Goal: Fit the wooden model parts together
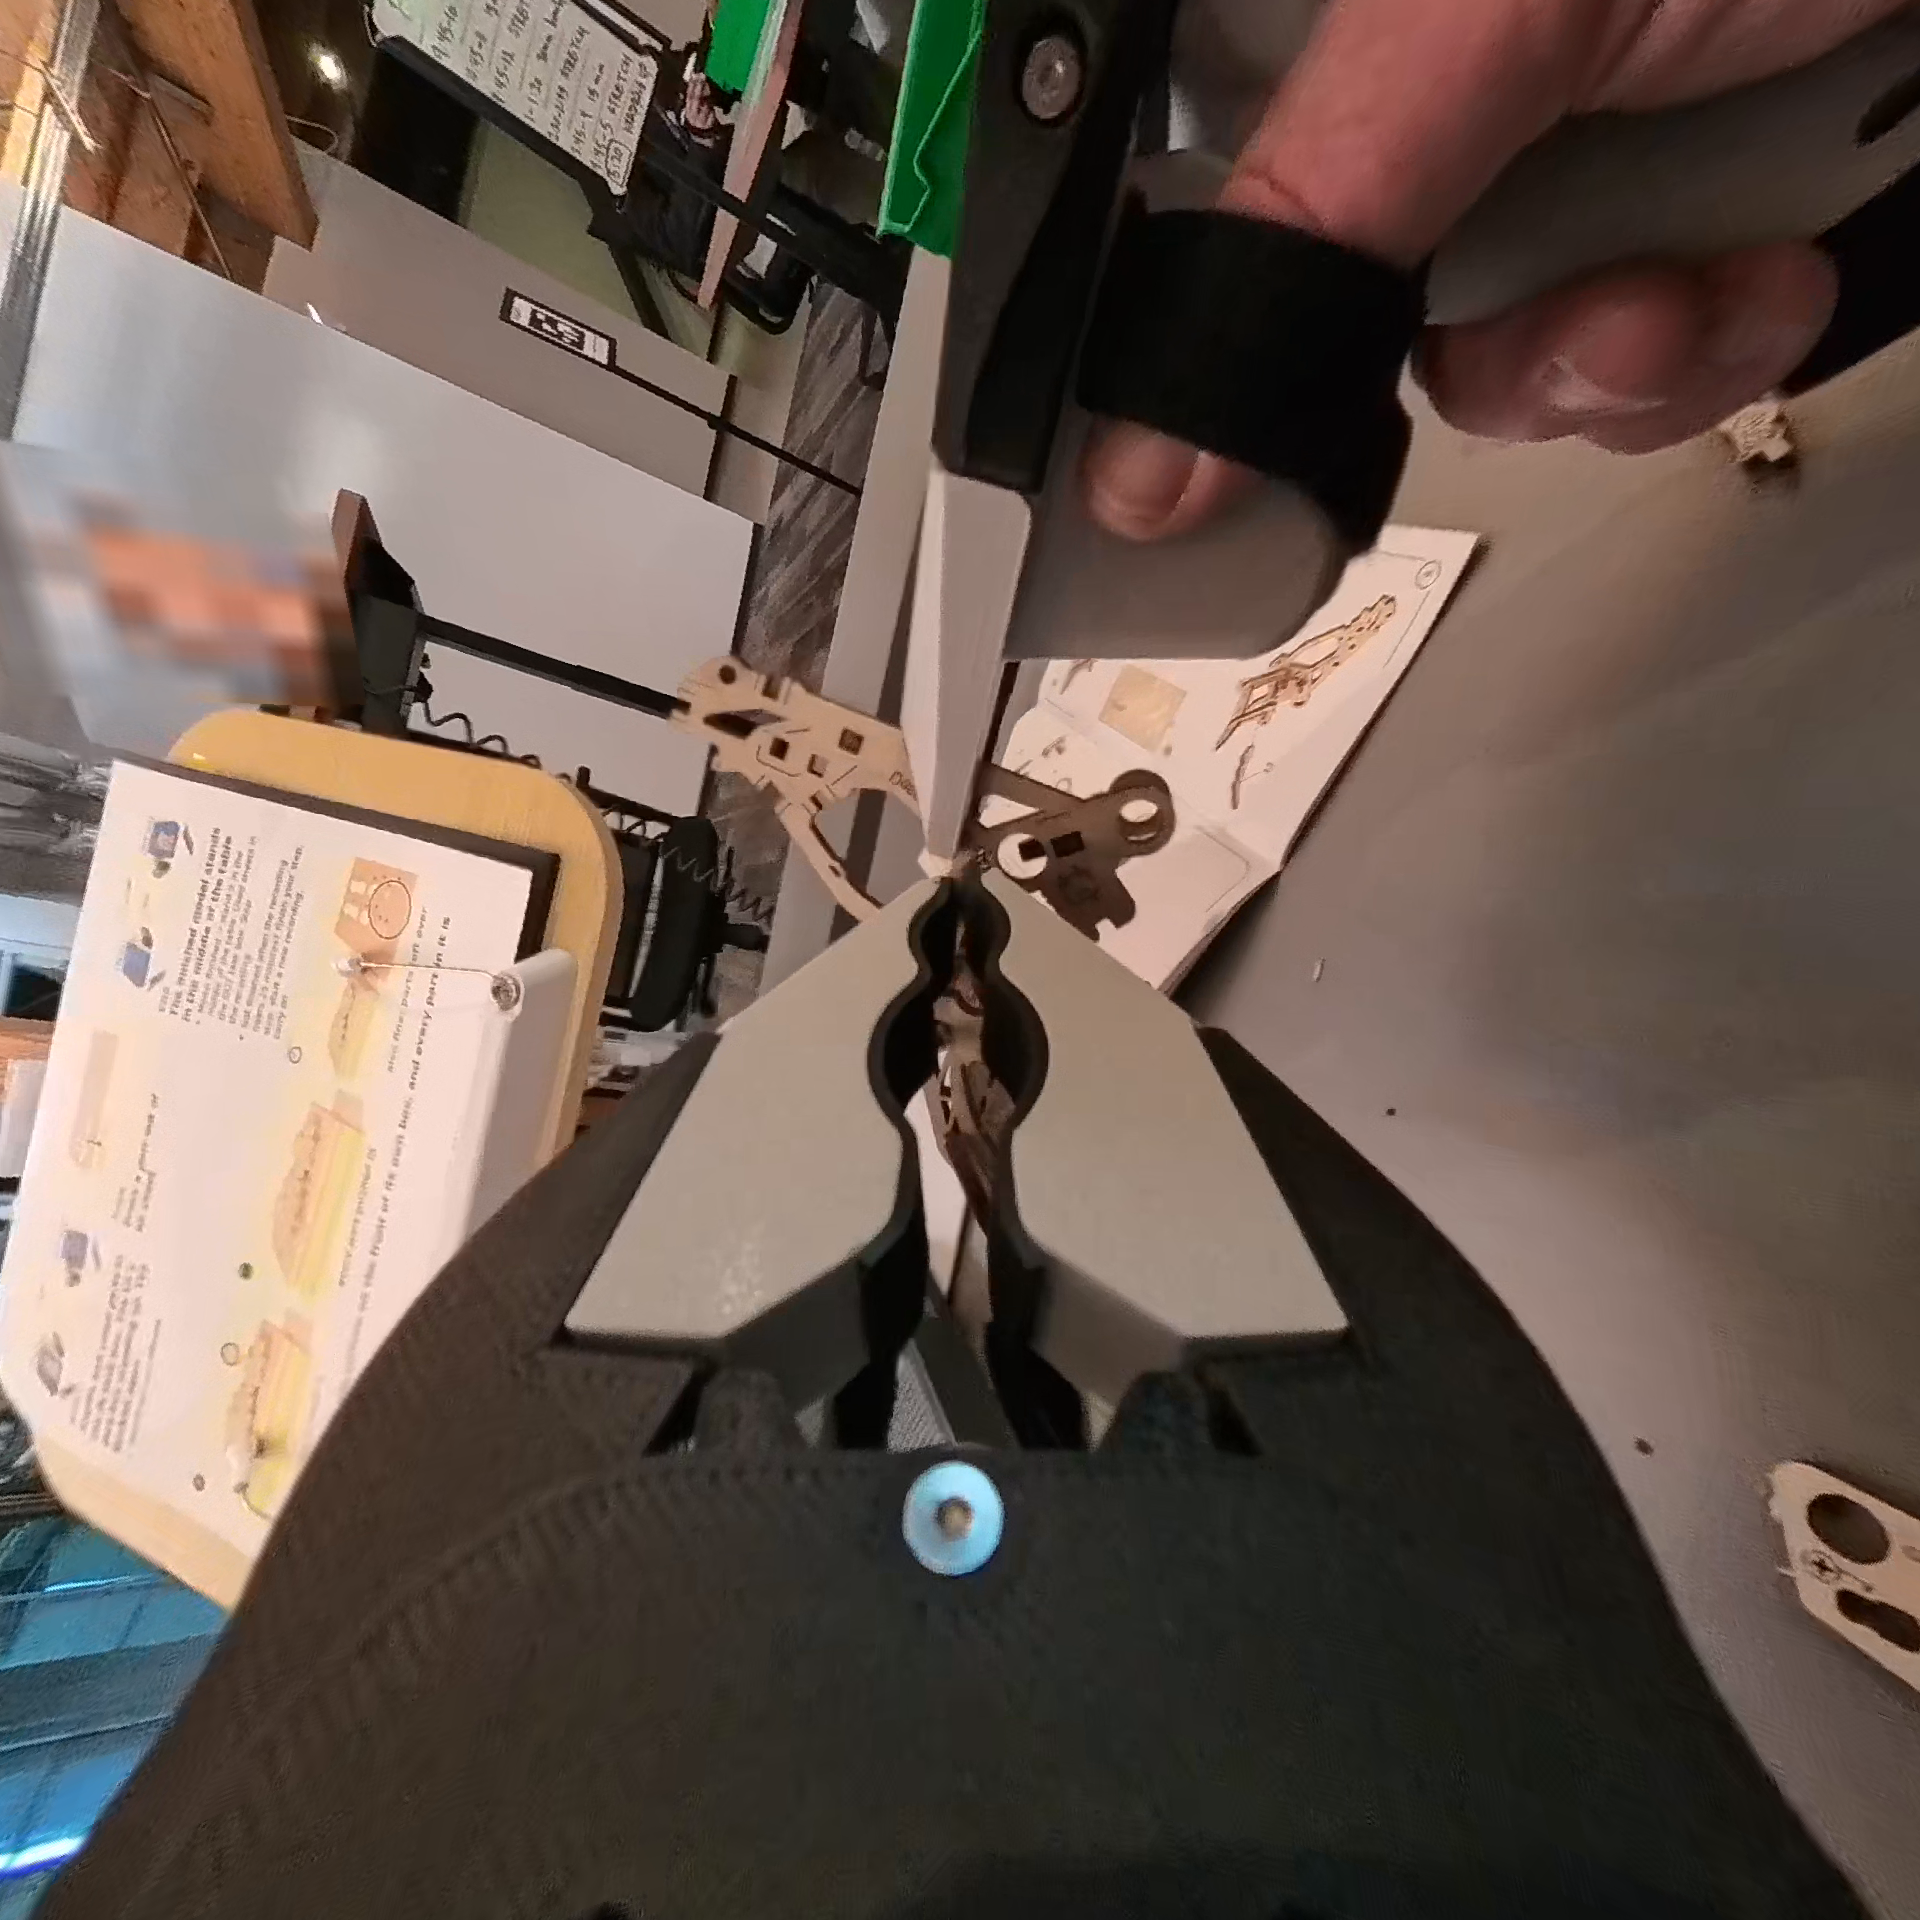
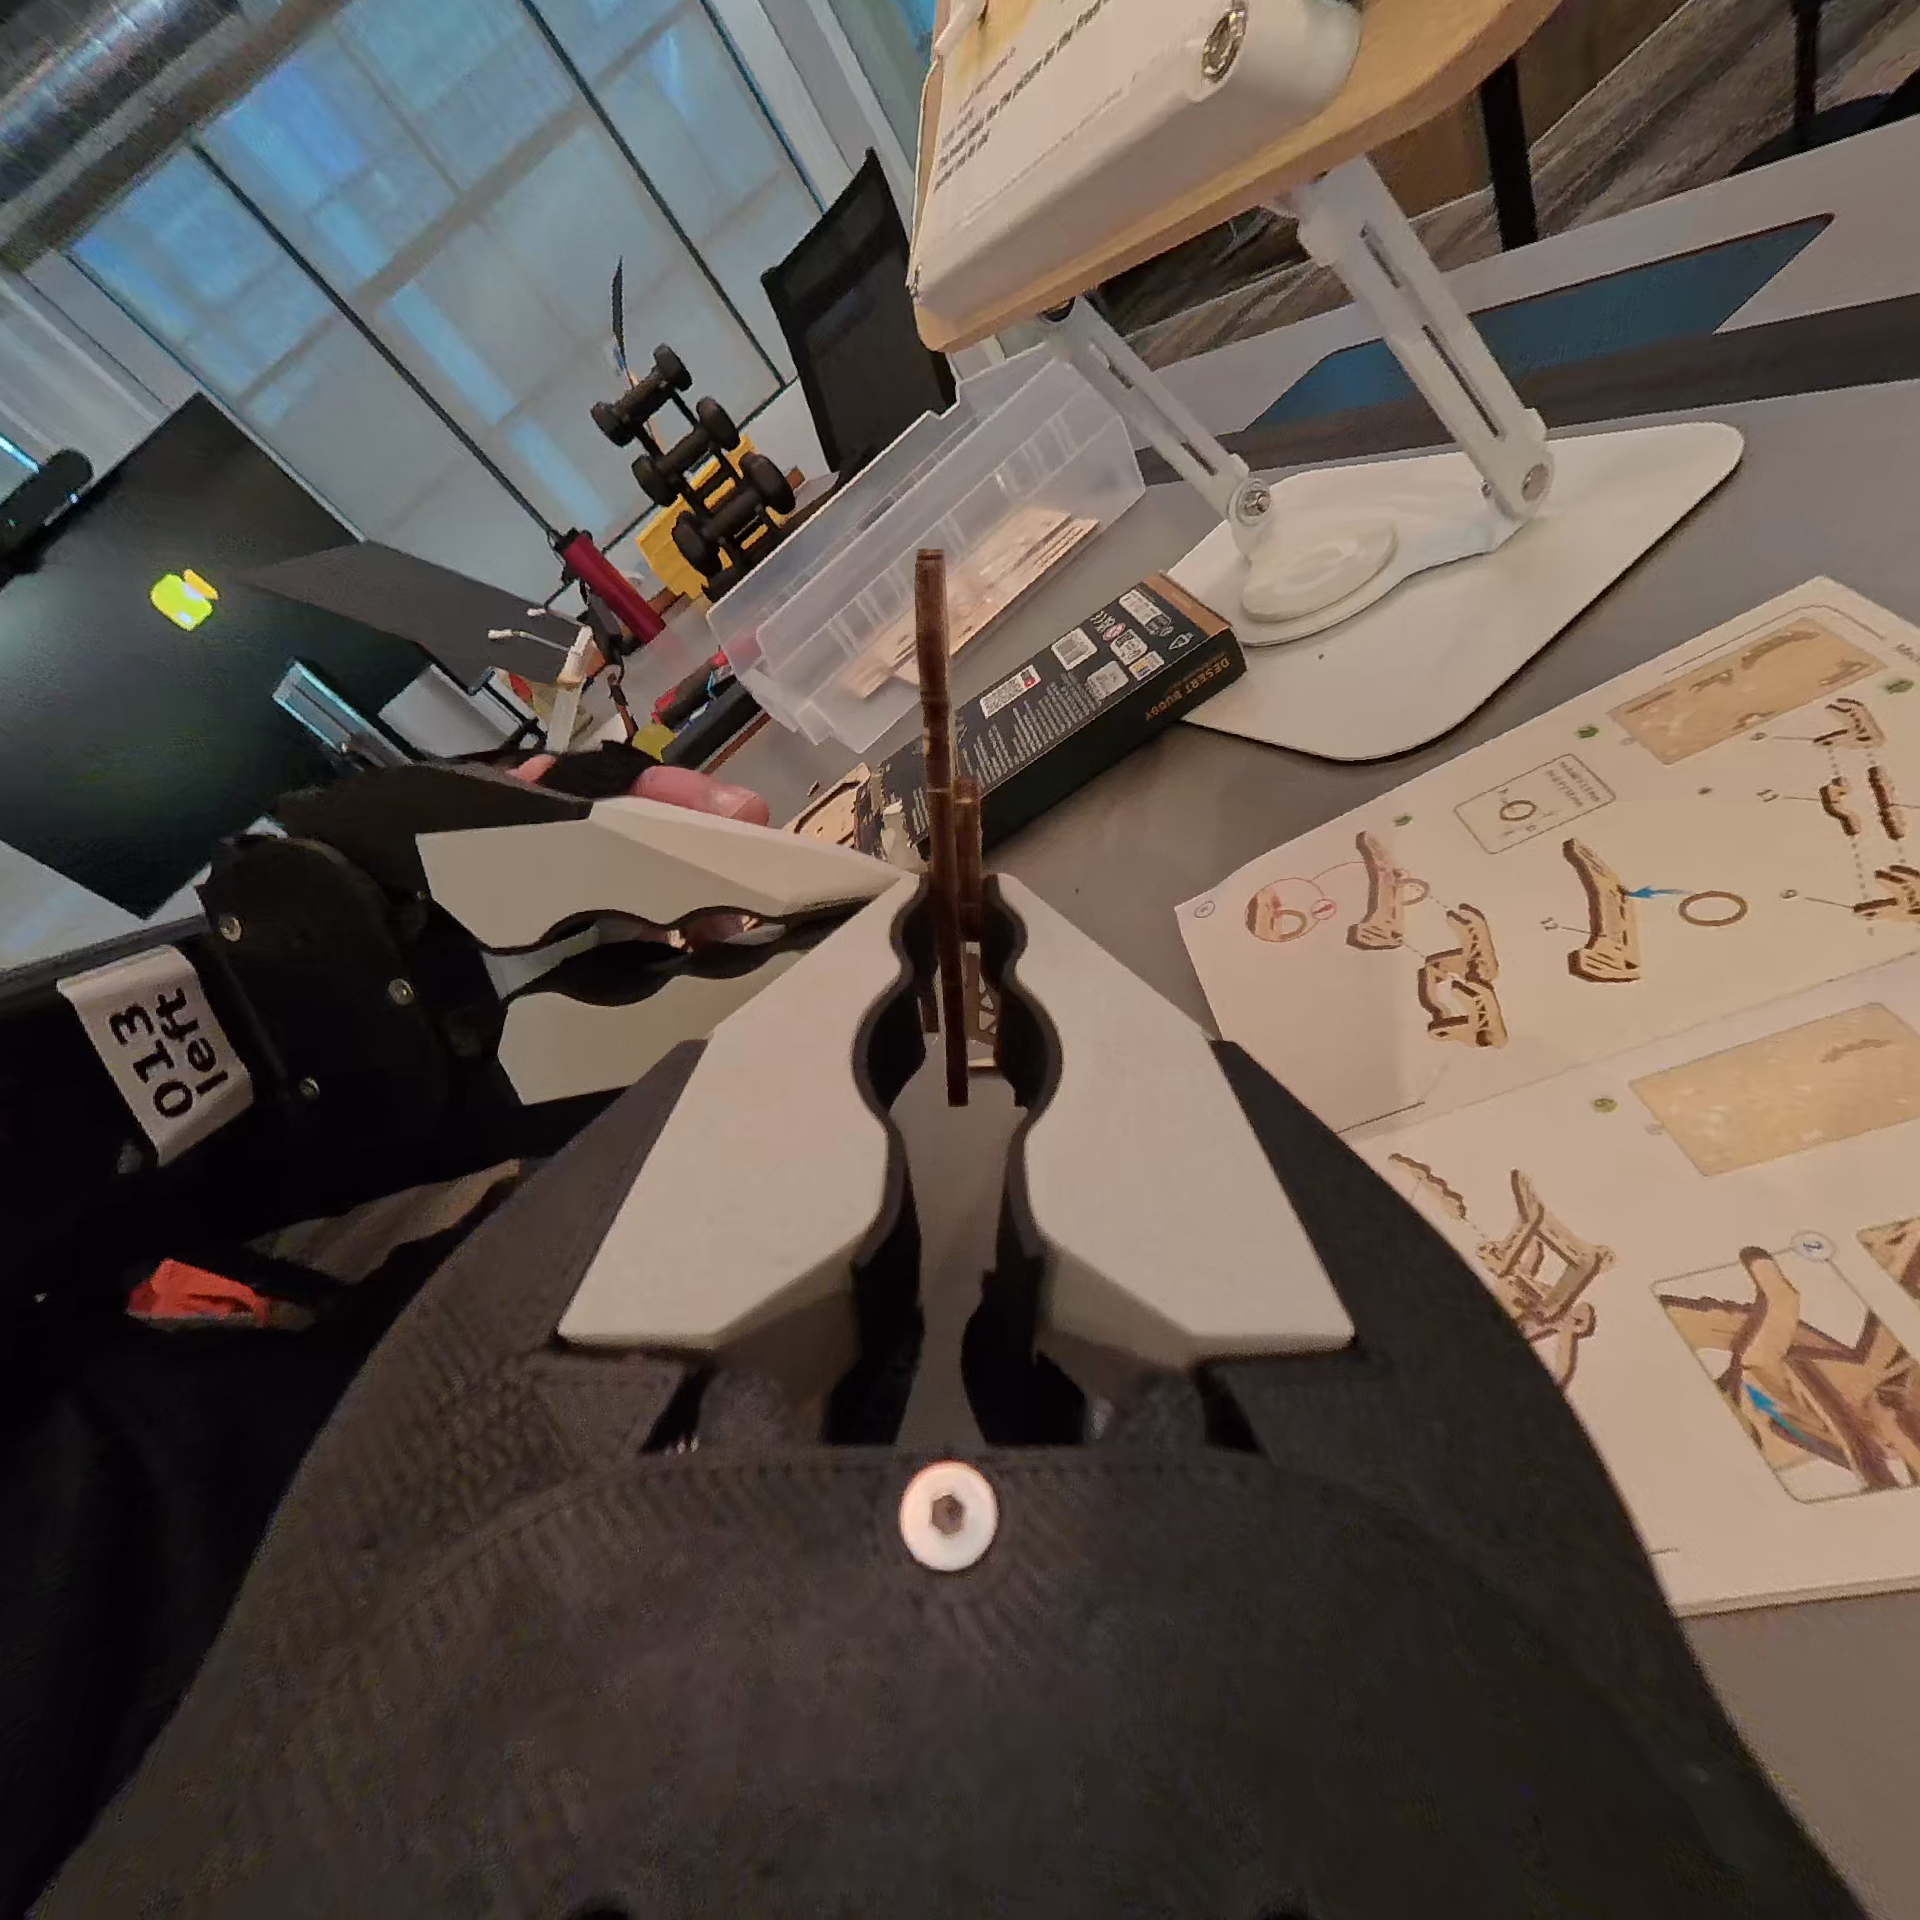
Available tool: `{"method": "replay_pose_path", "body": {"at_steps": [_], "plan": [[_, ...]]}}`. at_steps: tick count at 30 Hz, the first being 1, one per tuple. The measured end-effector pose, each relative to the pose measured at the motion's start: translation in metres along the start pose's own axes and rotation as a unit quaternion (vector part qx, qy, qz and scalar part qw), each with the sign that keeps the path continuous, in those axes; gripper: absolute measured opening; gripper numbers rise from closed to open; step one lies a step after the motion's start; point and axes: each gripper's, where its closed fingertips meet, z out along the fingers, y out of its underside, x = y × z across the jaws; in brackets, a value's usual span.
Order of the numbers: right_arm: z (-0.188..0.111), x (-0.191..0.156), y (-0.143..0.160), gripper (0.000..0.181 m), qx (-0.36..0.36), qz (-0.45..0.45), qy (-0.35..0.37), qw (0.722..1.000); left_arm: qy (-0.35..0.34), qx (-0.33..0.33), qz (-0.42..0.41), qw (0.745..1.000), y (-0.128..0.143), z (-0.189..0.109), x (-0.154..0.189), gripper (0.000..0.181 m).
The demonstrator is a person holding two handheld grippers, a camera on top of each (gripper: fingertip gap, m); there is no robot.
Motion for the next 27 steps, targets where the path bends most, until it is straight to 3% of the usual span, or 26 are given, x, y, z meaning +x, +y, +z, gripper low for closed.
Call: {"method": "replay_pose_path", "body": {"at_steps": [13,27], "plan": [[0.007,0.007,-0.011,0.004,0.033,0.016,0.039,0.999,-0.012,-0.037,0.072,0.997,0.0,0.005,0.001,0.0],[0.014,0.014,-0.006,0.003,0.042,0.018,0.05,0.998,0.004,-0.065,0.065,0.996,0.006,0.009,0.011,0.0]]}}
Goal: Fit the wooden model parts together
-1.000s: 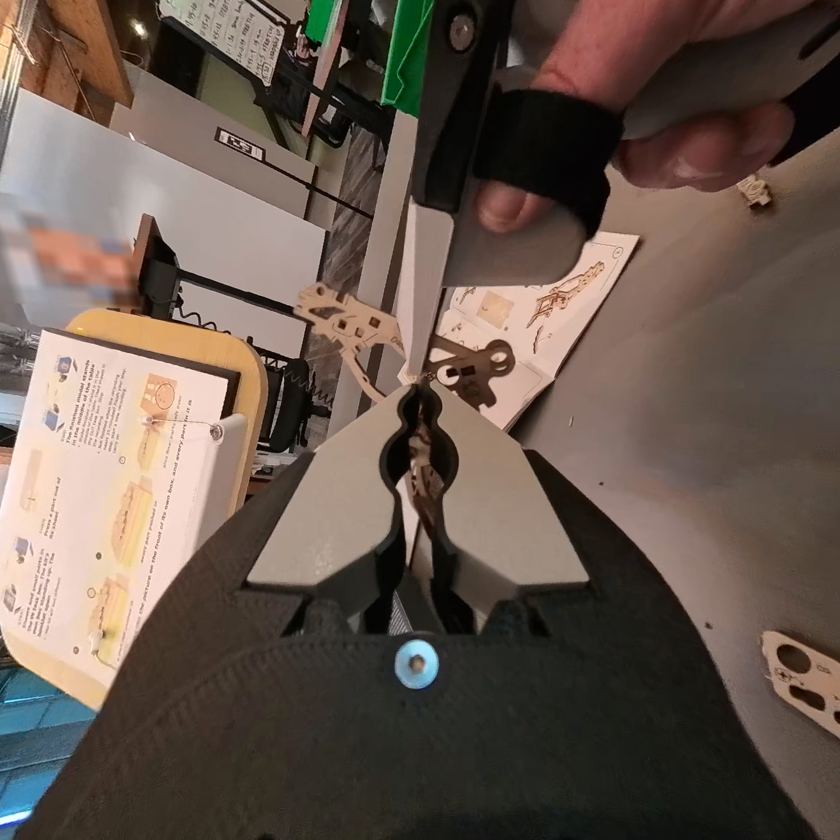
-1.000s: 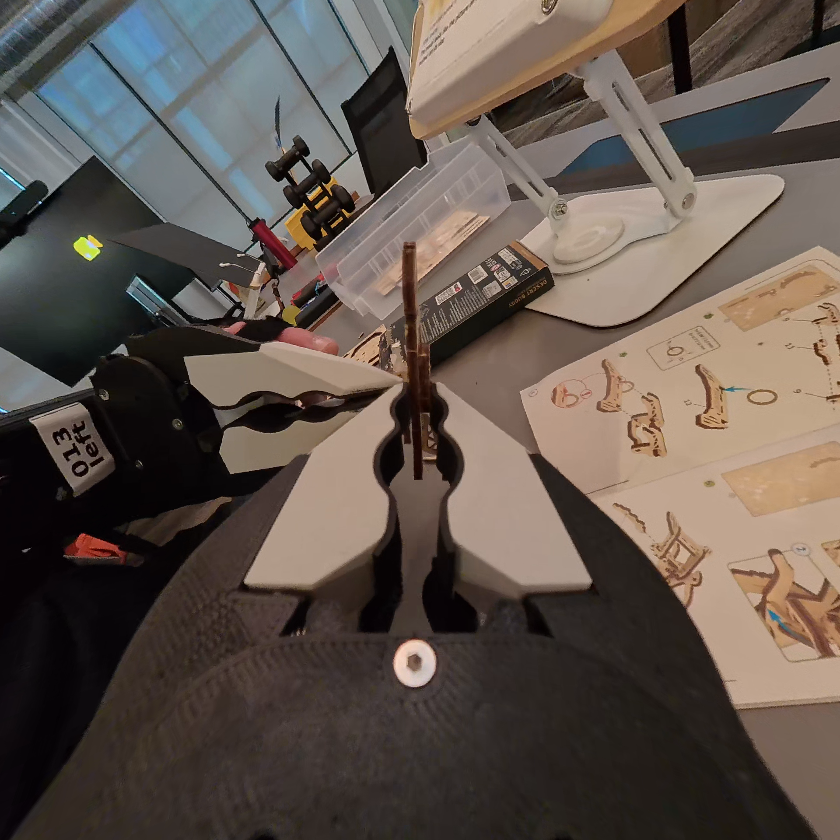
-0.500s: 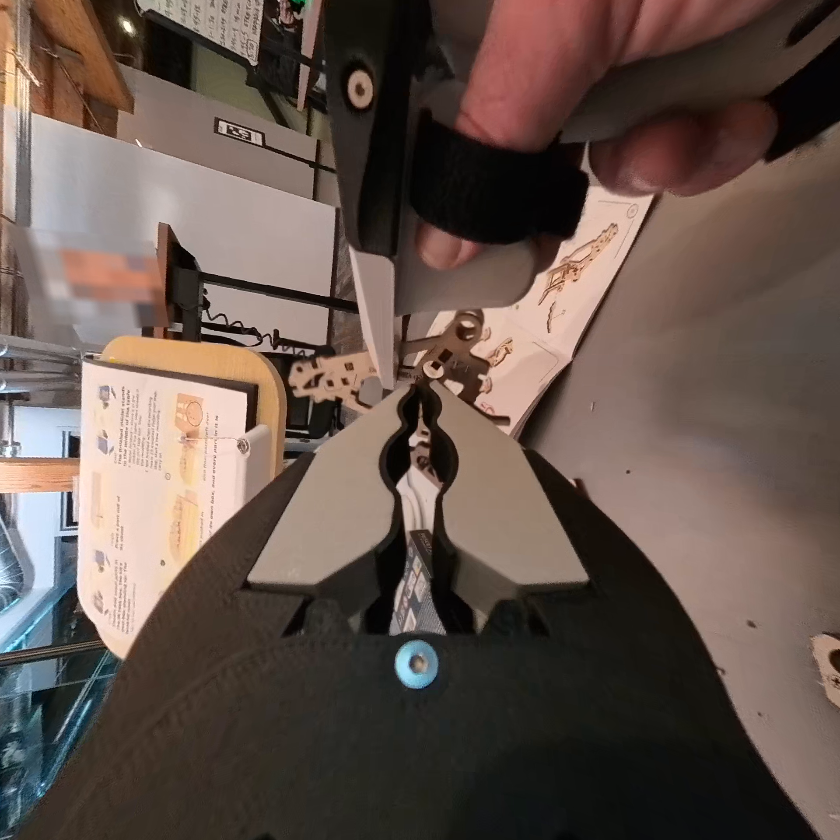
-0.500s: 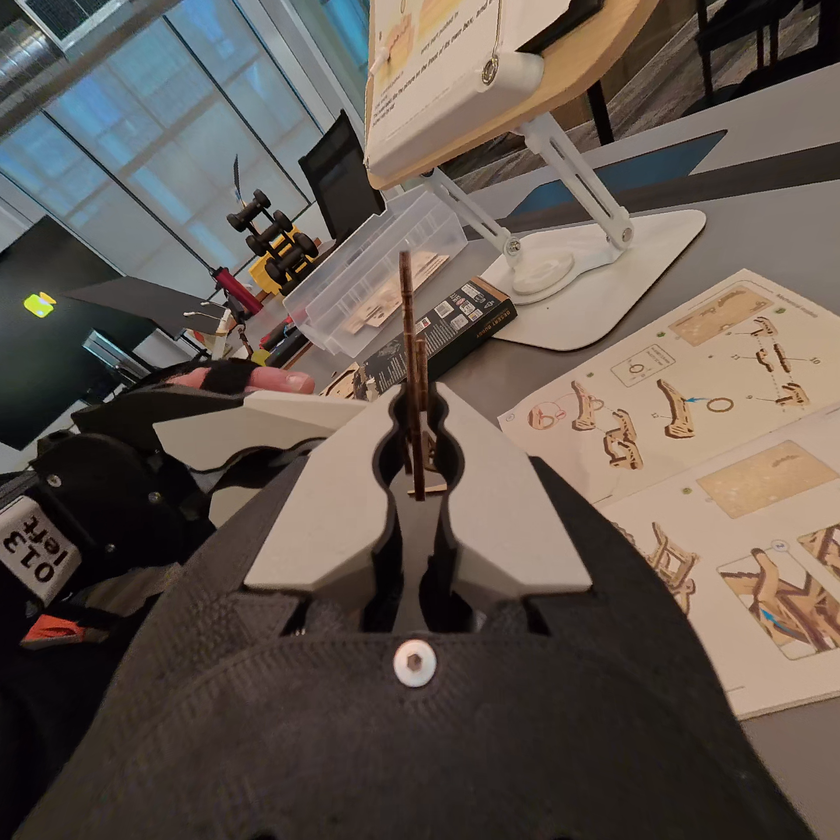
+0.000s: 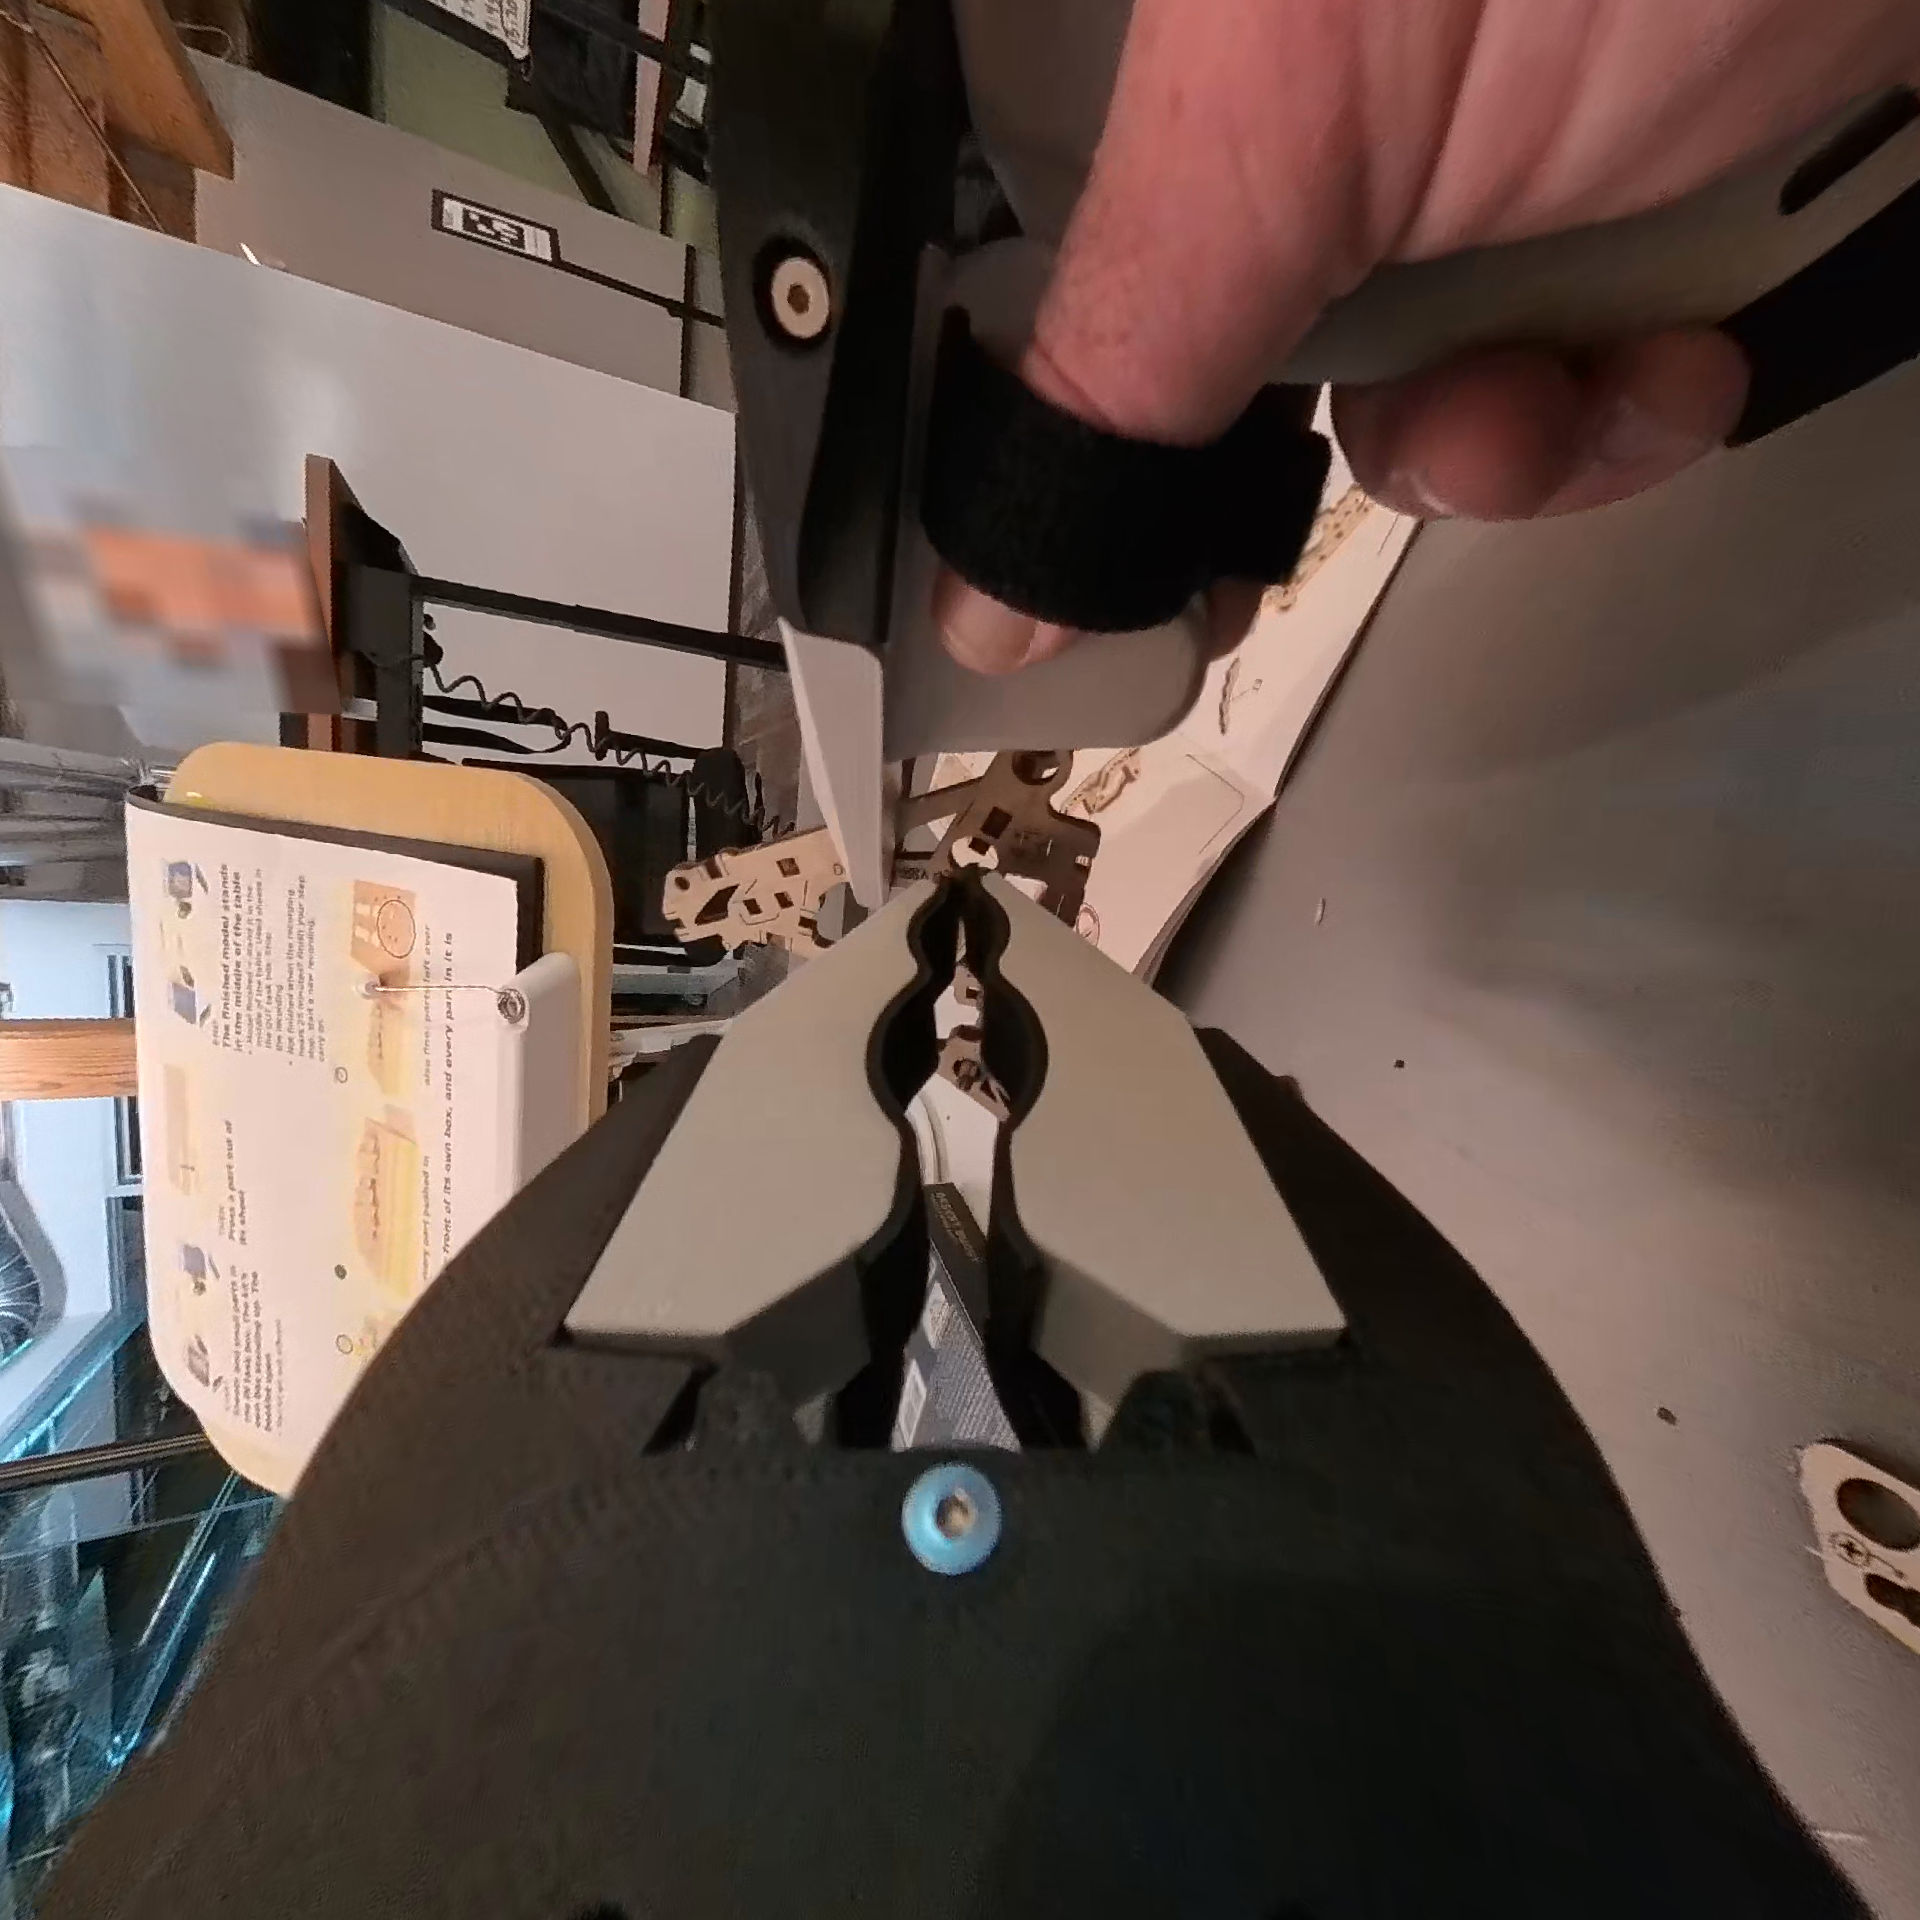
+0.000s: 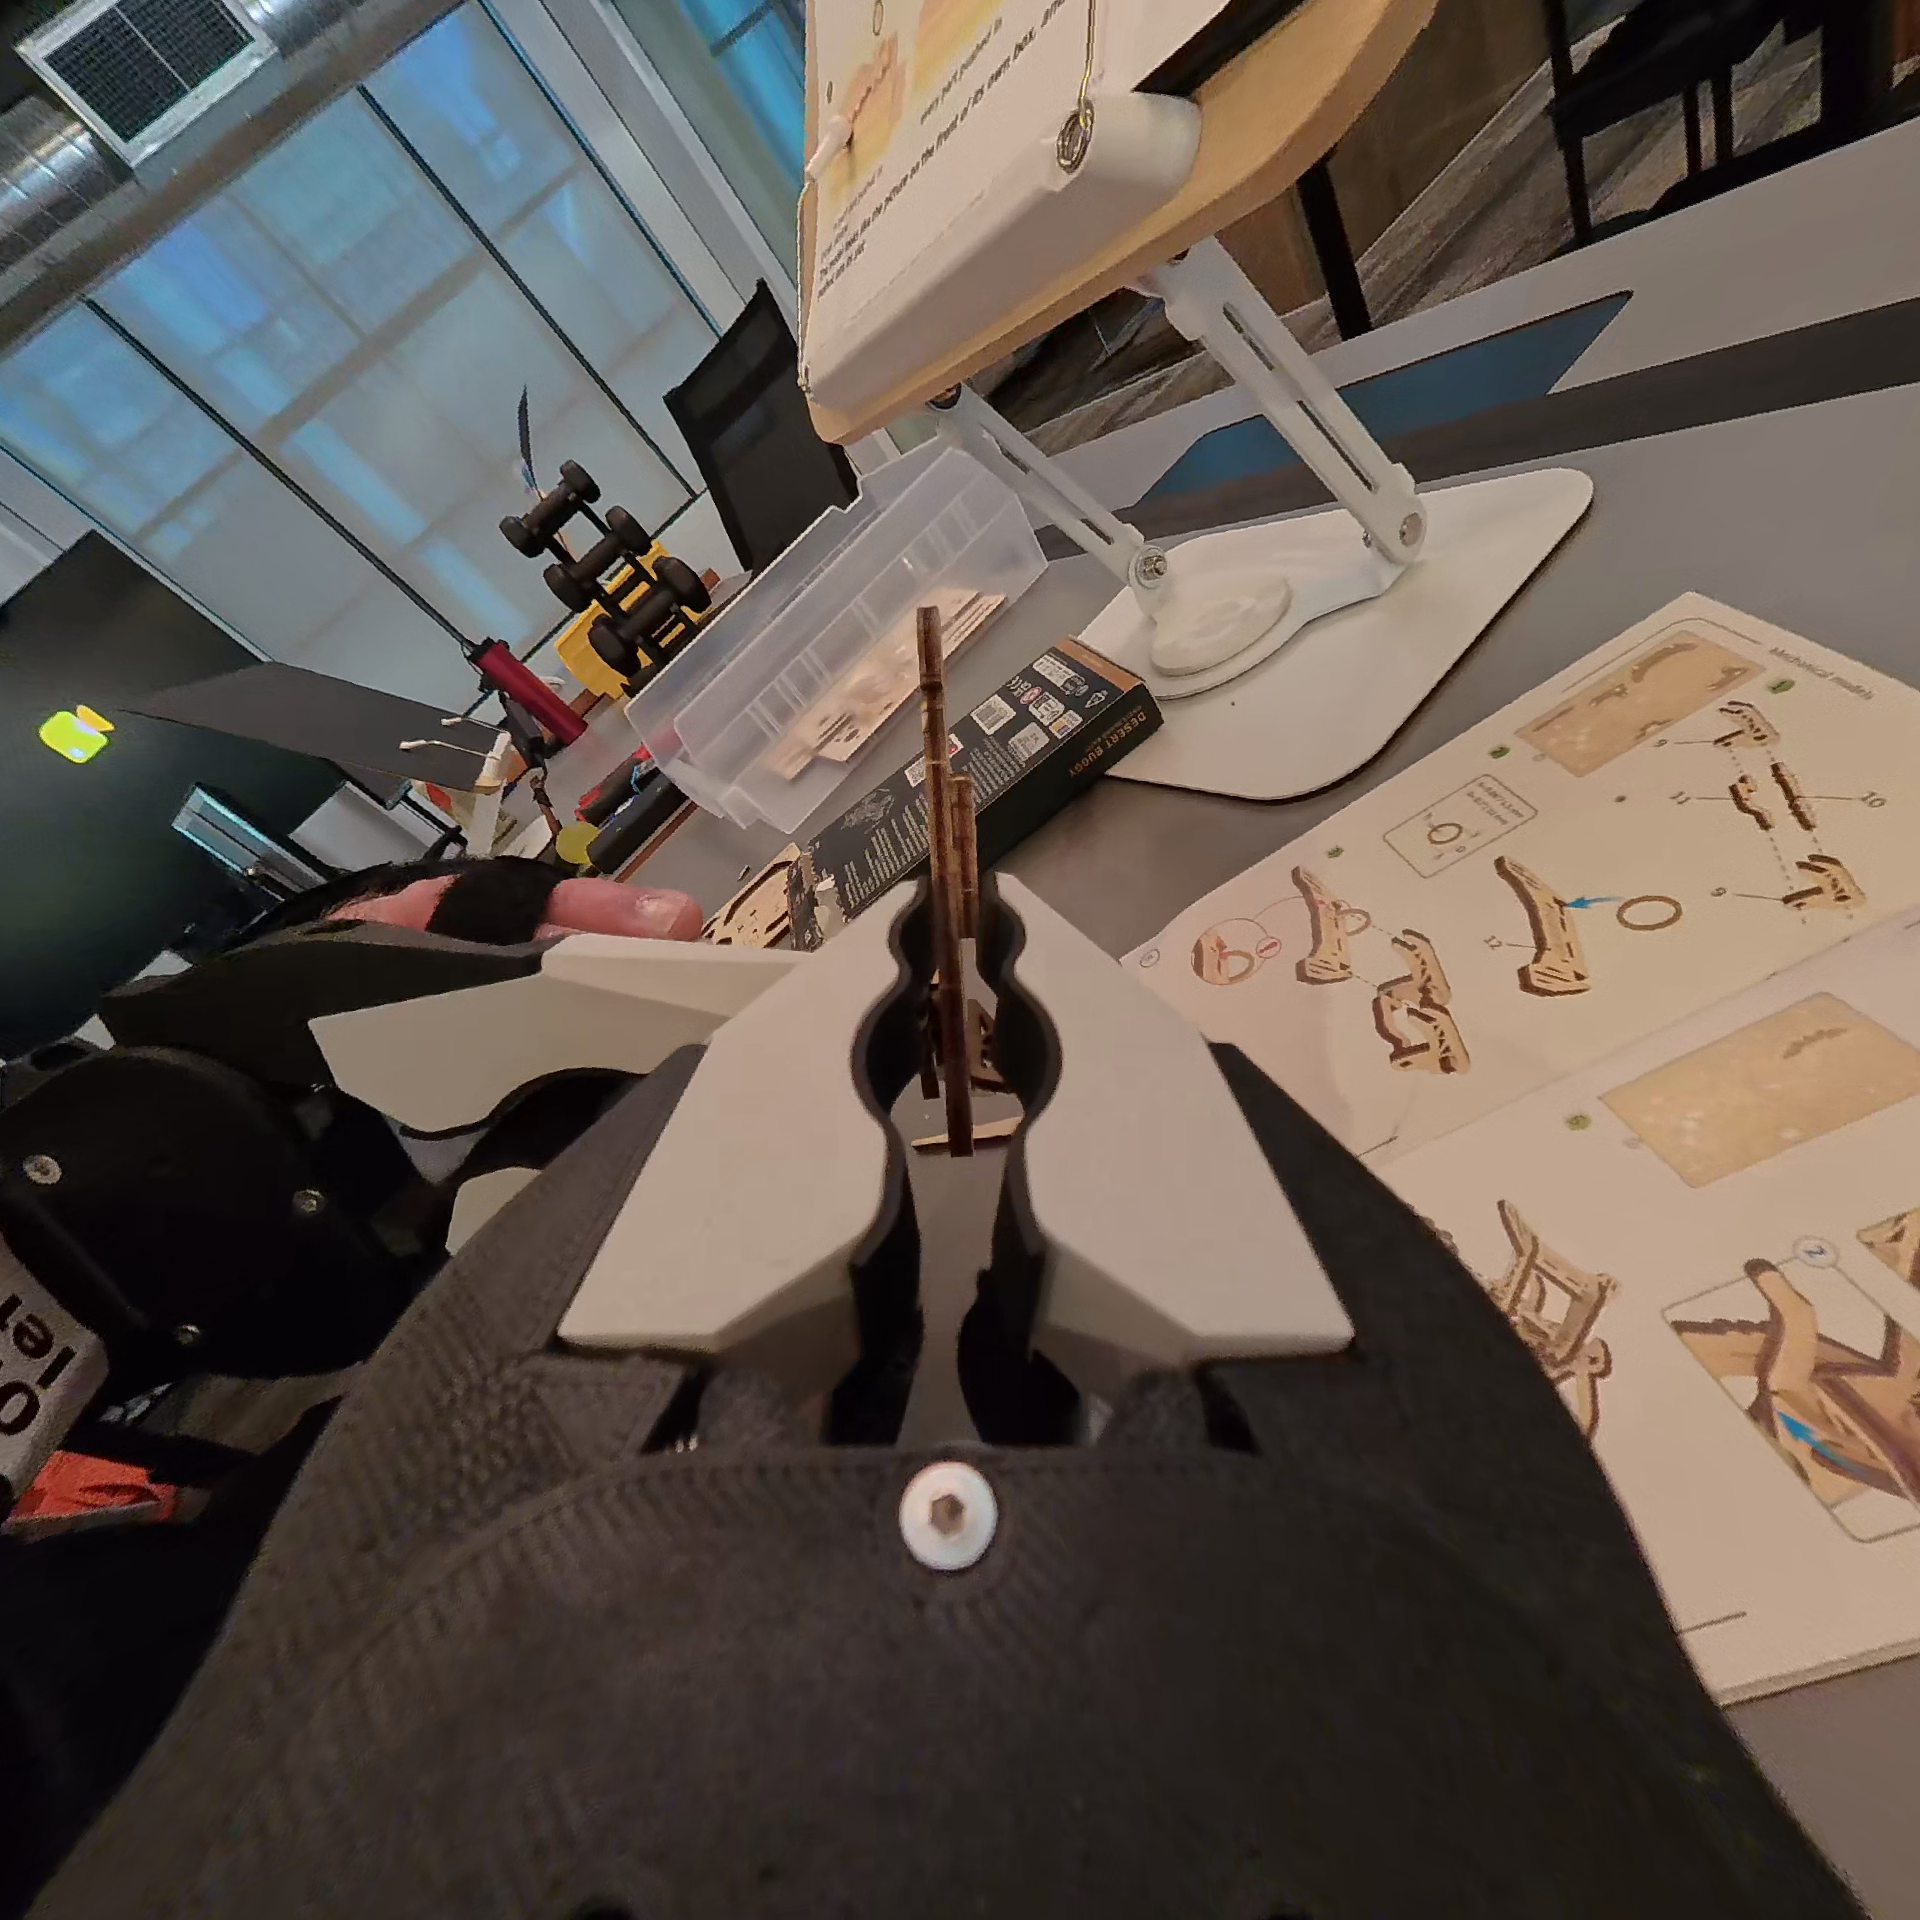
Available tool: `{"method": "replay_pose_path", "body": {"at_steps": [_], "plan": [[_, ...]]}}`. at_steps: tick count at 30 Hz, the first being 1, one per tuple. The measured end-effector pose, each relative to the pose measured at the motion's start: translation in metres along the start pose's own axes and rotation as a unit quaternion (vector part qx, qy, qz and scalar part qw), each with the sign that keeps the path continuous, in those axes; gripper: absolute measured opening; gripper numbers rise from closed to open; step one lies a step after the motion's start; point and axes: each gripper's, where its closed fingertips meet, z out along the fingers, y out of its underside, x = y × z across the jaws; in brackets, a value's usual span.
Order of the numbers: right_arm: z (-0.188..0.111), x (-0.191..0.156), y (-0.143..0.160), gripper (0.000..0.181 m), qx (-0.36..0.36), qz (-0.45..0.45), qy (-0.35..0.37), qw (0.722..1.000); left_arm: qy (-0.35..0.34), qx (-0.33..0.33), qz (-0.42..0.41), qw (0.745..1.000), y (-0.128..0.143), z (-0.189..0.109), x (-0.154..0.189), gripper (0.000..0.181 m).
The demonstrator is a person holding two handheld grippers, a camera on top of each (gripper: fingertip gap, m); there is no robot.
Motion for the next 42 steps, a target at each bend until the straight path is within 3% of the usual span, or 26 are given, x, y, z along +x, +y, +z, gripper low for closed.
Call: {"method": "replay_pose_path", "body": {"at_steps": [14,23,29,39,42], "plan": [[-0.006,-0.006,0.004,0.003,0.038,0.018,-0.027,0.999,-0.007,0.039,0.023,0.999,-0.003,-0.009,0.003,0.0],[-0.008,-0.013,0.003,0.003,0.05,-0.03,-0.023,0.998,0.008,0.037,0.03,0.999,-0.004,-0.013,0.003,0.0],[-0.008,-0.008,0.002,0.003,0.062,0.007,-0.035,0.997,0.002,0.038,0.043,0.998,-0.004,-0.01,0.002,0.0],[-0.011,-0.008,0.003,0.003,0.068,-0.003,-0.047,0.997,0.016,0.04,-0.015,0.999,-0.001,-0.011,0.002,0.001],[-0.013,-0.01,0.0,0.004,0.074,-0.018,-0.044,0.996,0.023,0.059,-0.047,0.997,-0.004,-0.017,0.0,0.009]]}}
